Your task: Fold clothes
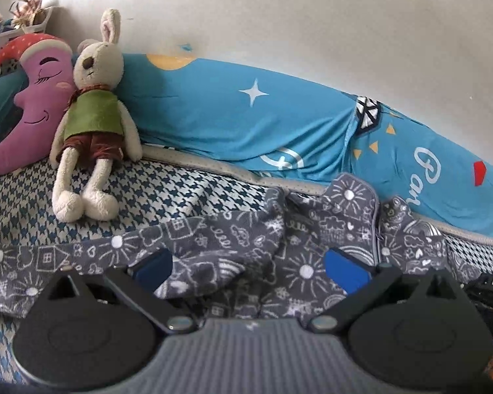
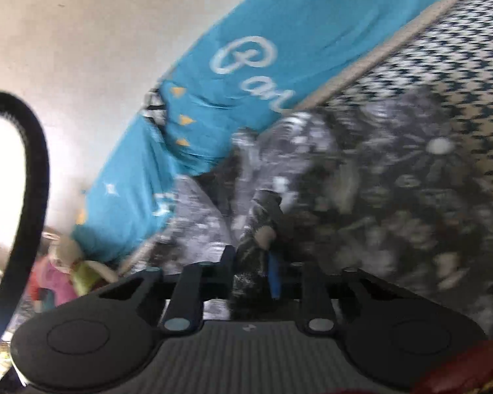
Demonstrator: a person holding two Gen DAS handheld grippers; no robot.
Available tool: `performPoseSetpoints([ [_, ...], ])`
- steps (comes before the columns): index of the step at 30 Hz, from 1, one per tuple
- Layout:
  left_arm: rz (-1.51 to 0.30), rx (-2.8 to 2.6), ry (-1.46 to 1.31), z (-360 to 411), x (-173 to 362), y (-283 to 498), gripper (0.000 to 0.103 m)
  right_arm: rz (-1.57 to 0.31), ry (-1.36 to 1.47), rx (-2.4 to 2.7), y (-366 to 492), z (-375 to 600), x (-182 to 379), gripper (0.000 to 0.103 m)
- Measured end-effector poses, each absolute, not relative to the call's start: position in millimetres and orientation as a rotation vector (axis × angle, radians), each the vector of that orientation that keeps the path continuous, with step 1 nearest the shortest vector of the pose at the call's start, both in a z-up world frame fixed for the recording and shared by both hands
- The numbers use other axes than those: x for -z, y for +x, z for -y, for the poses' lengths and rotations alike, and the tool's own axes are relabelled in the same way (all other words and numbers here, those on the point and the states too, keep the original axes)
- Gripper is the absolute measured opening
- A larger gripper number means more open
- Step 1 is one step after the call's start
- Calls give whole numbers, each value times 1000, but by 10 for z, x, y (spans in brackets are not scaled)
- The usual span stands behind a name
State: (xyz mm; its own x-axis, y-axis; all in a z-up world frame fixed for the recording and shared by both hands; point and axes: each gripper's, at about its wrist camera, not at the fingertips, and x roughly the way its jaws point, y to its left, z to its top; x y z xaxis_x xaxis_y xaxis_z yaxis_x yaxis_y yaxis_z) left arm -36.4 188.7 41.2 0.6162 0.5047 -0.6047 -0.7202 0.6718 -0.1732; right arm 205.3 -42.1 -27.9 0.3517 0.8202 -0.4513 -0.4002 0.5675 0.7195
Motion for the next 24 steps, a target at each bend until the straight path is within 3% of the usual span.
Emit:
performPoseSetpoints([
  [5,-530,-787,-412,-1958,-468,-464,103,-835,586,-1089,1796,90,76,15],
  [12,-510,-862,-417,-2082,-488,-623,103,-831,388,-1236,1375,-395,7,16],
  [14,-510,-864,-440,-2118,-477,-661,103,-808,327,-1223,1344,-400,-15,21],
  [16,-516,-858,-453,-2137,-465,-673,103,-778,255,-1177,1367,-368,-38,39],
  [23,-532,-830,-478,-2128,-427,-661,103,-746,70,-1088,1426,-292,33,49],
  [24,-534,-828,-482,-2126,-420,-659,103,-741,33,-1080,1408,-312,49,55],
])
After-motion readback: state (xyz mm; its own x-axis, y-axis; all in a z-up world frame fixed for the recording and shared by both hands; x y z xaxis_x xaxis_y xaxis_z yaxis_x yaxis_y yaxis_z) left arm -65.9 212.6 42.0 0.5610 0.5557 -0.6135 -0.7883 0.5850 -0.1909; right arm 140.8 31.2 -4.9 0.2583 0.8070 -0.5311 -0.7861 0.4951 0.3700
